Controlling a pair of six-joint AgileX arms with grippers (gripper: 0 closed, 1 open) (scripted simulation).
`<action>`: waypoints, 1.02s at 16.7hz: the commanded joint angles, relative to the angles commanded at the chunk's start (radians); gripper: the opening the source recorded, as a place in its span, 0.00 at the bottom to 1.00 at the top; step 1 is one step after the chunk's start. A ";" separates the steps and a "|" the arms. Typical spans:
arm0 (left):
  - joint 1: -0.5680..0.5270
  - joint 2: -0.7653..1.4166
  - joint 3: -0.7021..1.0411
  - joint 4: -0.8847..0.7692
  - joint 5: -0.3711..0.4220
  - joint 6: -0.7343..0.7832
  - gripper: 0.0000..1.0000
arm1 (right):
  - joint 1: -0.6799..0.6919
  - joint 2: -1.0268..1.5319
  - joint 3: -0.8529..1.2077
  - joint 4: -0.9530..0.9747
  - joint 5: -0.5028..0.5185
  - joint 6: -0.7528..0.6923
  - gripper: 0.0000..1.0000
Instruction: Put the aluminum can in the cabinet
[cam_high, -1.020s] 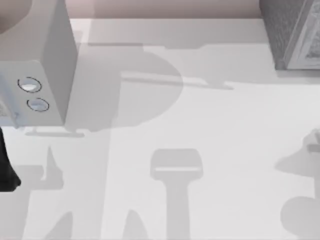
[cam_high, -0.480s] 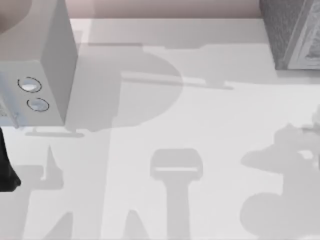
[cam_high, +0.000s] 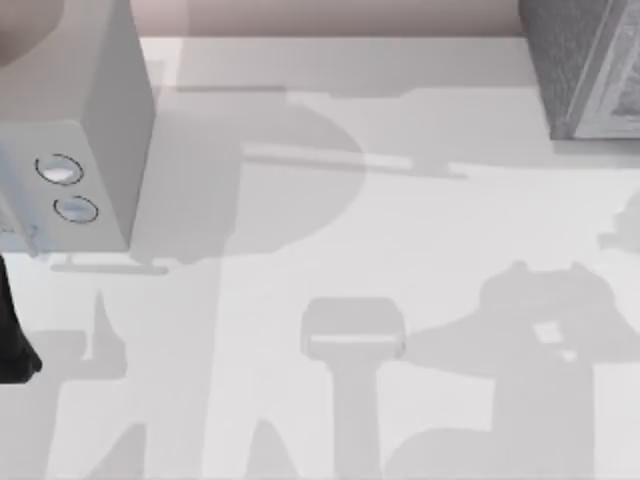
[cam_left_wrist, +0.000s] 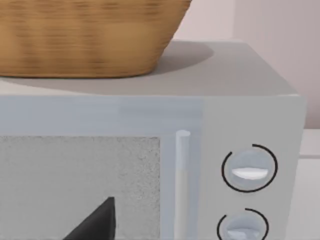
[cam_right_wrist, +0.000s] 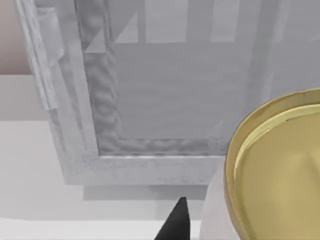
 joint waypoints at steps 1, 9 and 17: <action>0.000 0.000 0.000 0.000 0.000 0.000 1.00 | 0.000 -0.004 0.001 -0.004 0.000 0.000 0.00; 0.000 0.000 0.000 0.000 0.000 0.000 1.00 | 0.014 -0.109 -0.037 -0.035 0.017 0.004 0.00; 0.000 0.000 0.000 0.000 0.000 0.000 1.00 | 0.100 -0.670 -0.251 -0.237 0.091 0.021 0.00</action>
